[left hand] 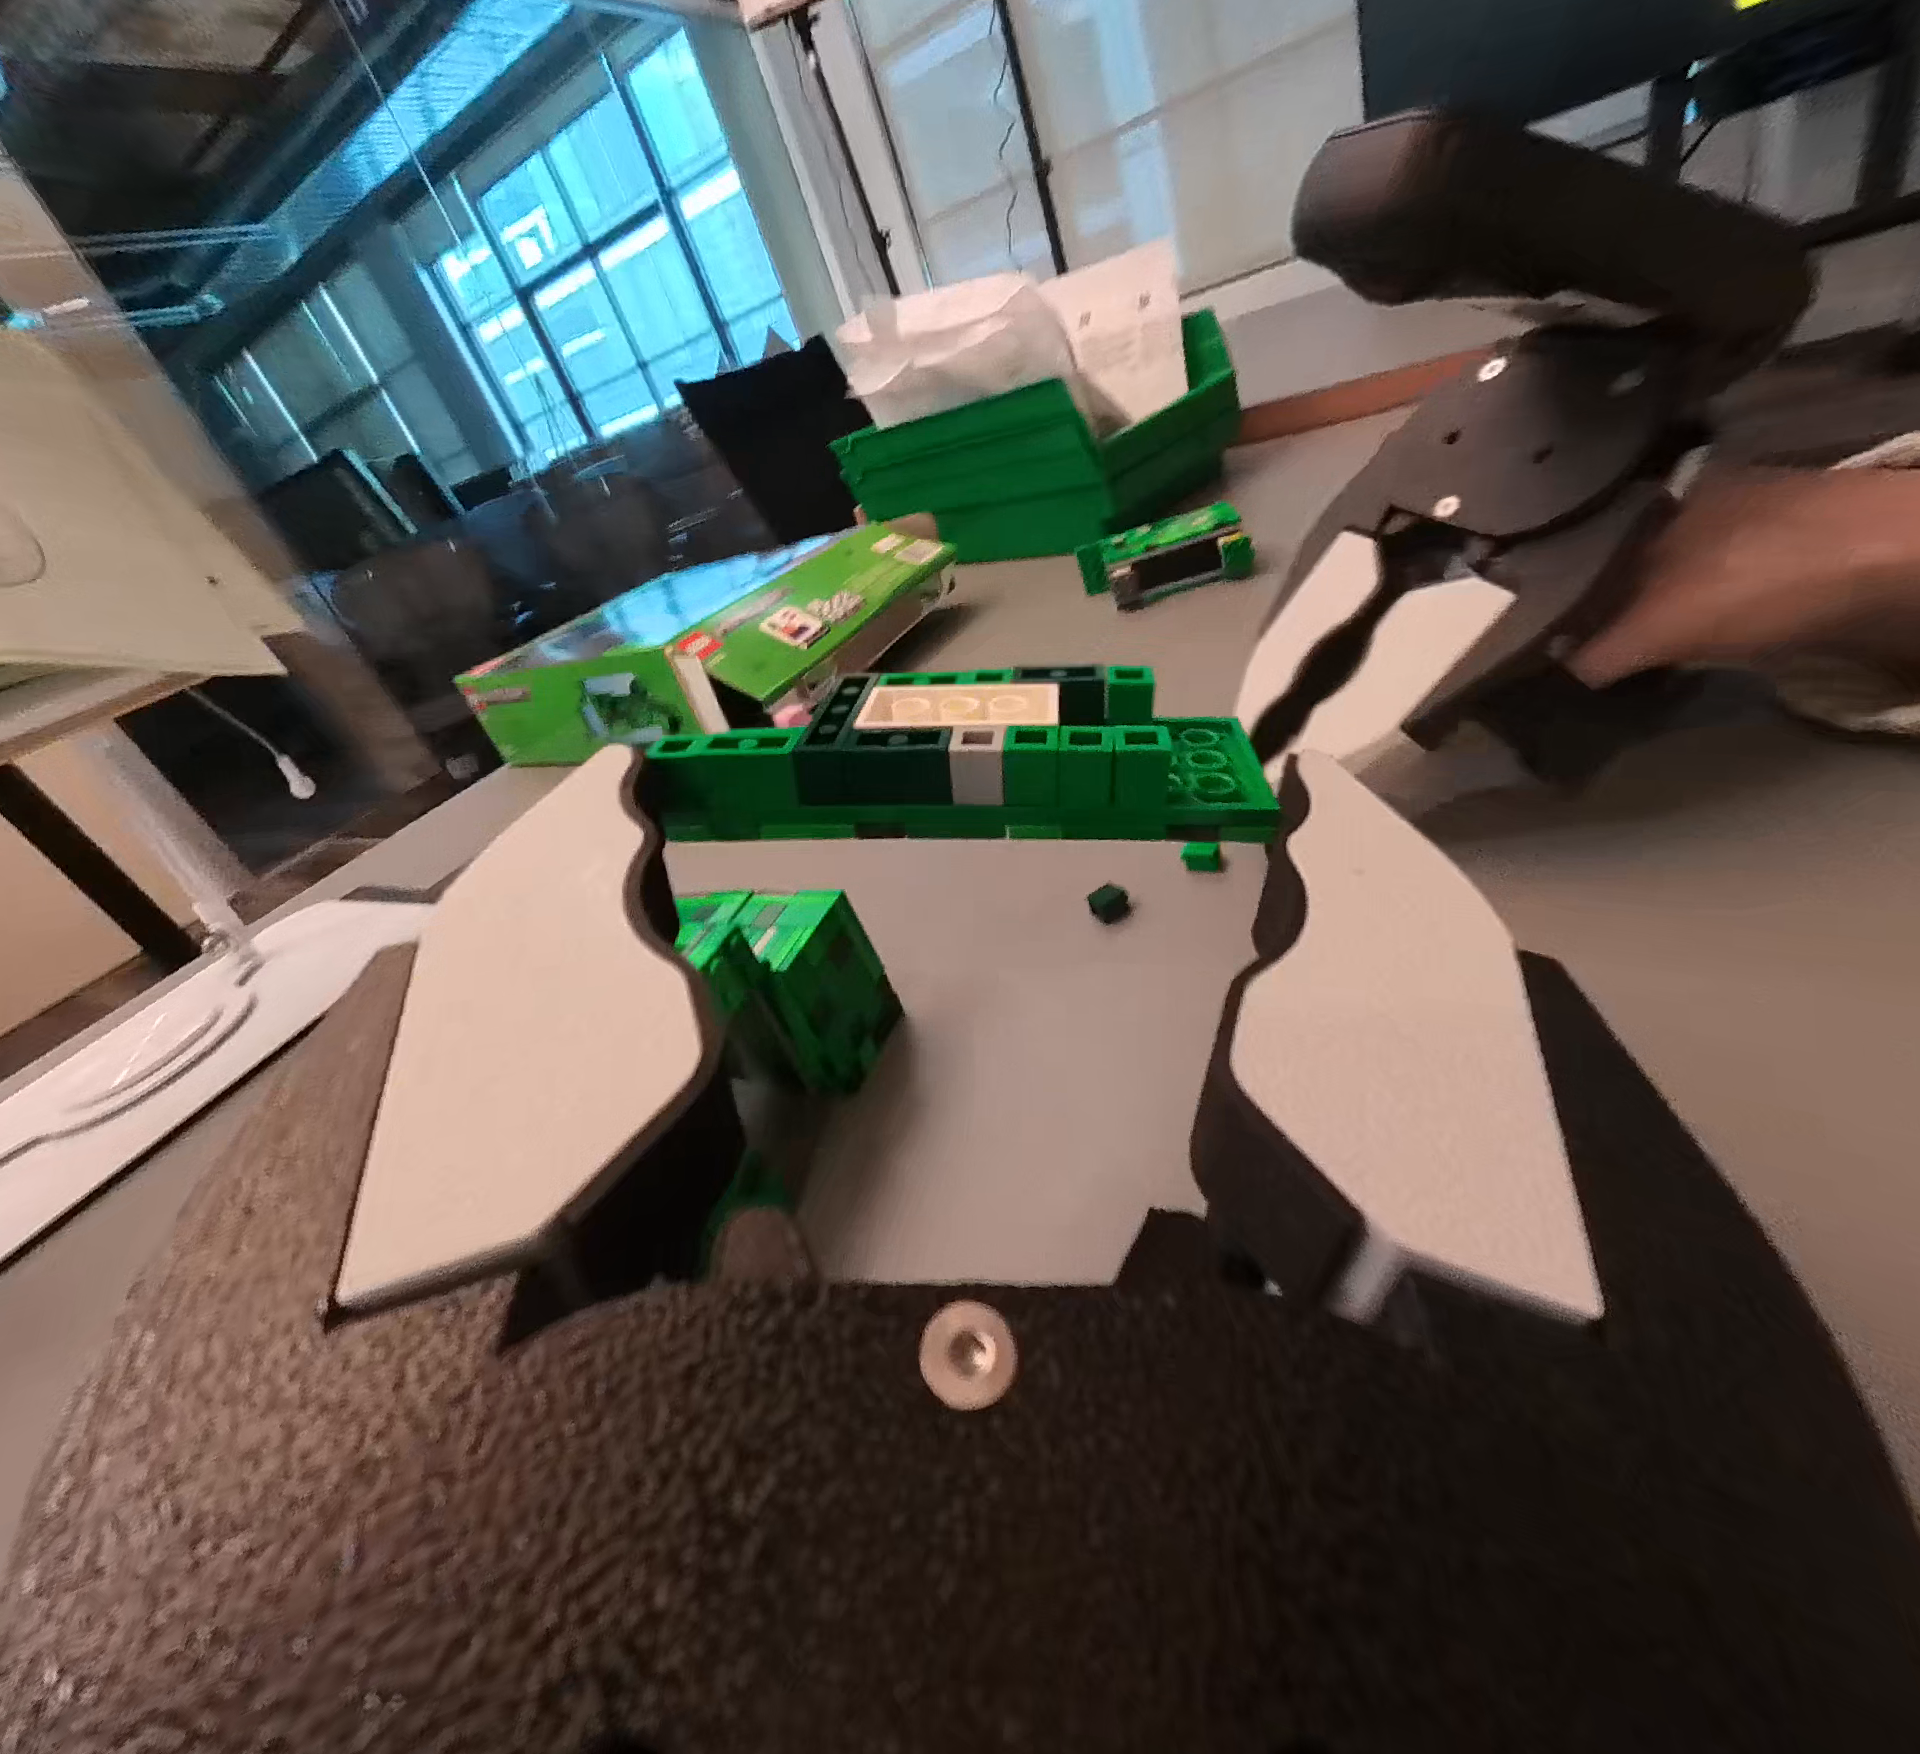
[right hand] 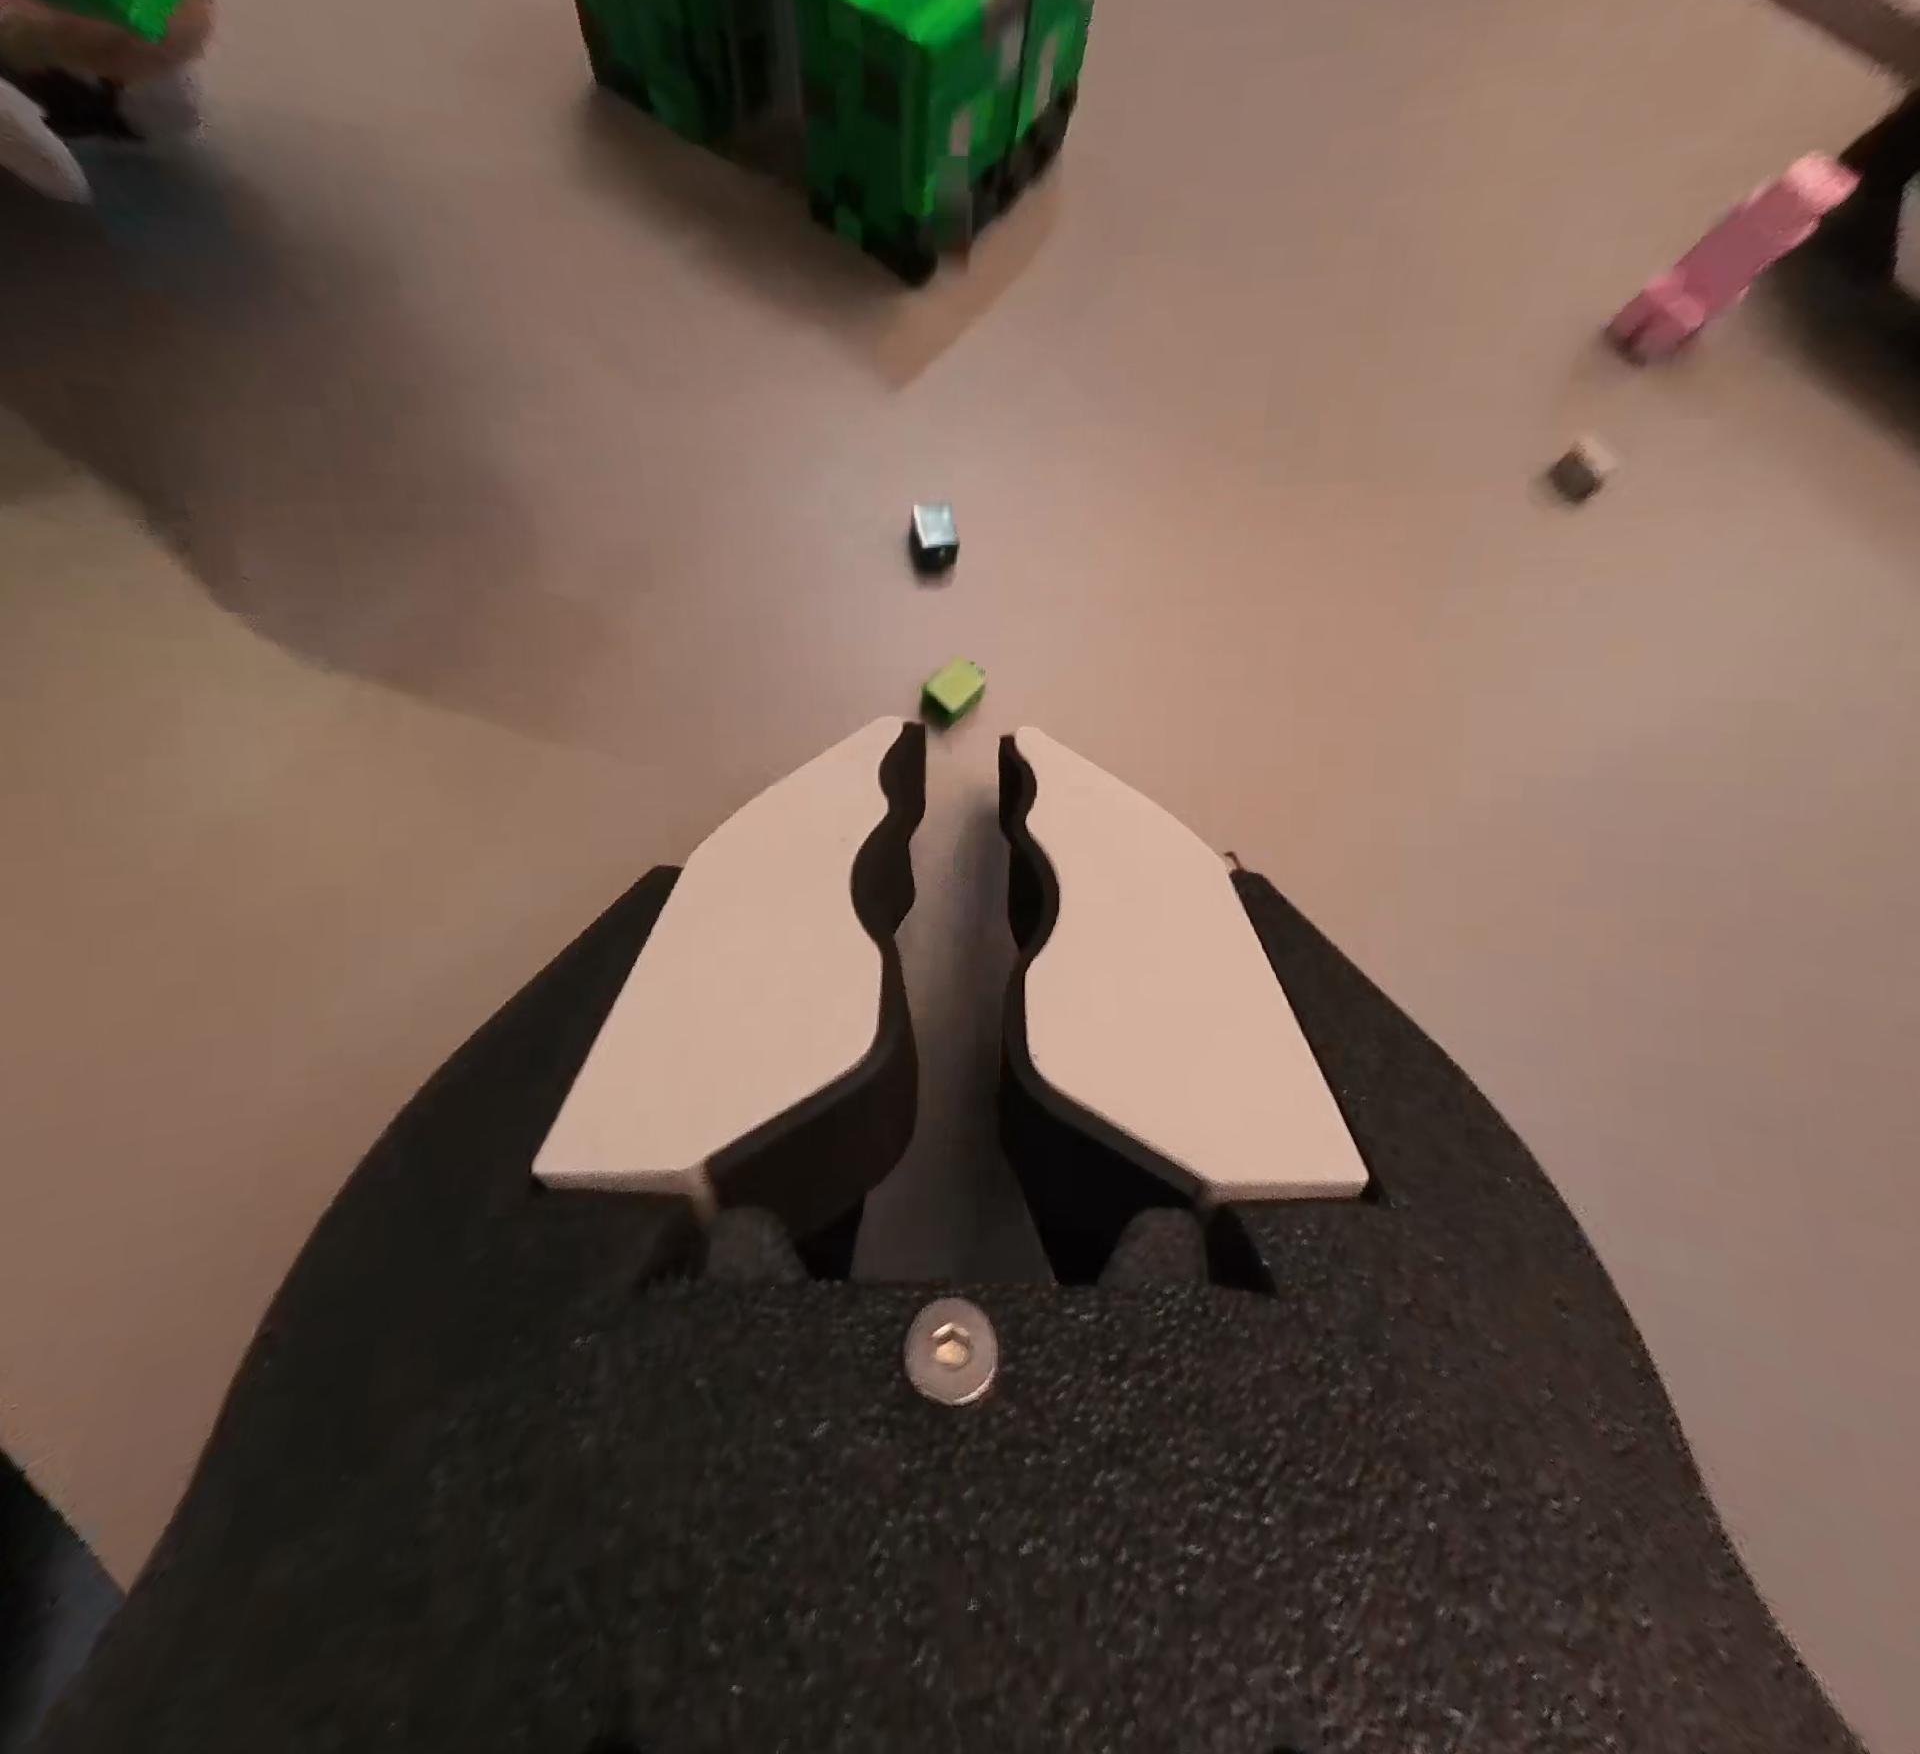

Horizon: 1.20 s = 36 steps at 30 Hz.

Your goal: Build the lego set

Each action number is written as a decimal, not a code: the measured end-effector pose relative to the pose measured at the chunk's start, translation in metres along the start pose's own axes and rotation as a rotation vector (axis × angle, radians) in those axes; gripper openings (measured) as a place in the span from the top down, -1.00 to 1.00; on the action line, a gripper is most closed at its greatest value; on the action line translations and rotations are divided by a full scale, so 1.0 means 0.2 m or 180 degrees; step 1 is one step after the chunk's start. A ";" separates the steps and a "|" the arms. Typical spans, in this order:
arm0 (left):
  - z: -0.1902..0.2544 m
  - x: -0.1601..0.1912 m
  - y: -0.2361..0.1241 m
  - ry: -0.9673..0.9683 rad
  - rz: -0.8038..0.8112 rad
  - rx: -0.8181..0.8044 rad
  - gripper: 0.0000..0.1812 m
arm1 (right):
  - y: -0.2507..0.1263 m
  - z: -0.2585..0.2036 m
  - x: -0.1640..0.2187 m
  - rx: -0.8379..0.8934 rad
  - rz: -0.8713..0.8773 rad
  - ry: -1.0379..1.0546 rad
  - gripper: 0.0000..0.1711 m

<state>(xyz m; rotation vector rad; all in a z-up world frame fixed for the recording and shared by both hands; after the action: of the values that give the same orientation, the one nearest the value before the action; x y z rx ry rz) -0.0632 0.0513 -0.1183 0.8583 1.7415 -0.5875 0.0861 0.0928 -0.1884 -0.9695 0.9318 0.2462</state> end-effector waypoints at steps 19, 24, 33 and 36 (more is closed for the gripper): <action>0.03 0.04 -0.09 -0.0118 -0.0130 0.0214 -0.21 | 0.07 -0.03 -0.03 0.0393 -0.0679 0.0513 0.83; 0.03 0.04 -0.09 -0.0196 -0.0121 0.0289 -0.21 | 0.07 -0.03 -0.05 0.0175 -0.0669 0.0193 0.92; 0.05 0.04 -0.09 -0.0350 -0.0136 0.0497 -0.21 | -0.10 -0.11 -0.52 -0.0939 -0.0104 -0.1271 0.92; 0.09 0.01 -0.09 -0.0301 0.0012 0.0668 -0.21 | -0.12 -0.18 -0.57 -0.1020 -0.0349 -0.2080 0.91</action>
<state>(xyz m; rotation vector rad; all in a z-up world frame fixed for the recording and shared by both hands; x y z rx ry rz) -0.0674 0.0273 -0.1271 0.9629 1.6116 -0.8062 0.0109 0.0745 -0.0947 -1.1299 0.2409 0.5906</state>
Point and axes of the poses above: each gripper's, where its closed fingertips meet, y out along the fingers, x out of its underside, z = x × y across the jaws, the point moved 4 cm from there along -y, back along the fingers, and after that the axes turned 10 degrees about x, right-handed, at the moved point
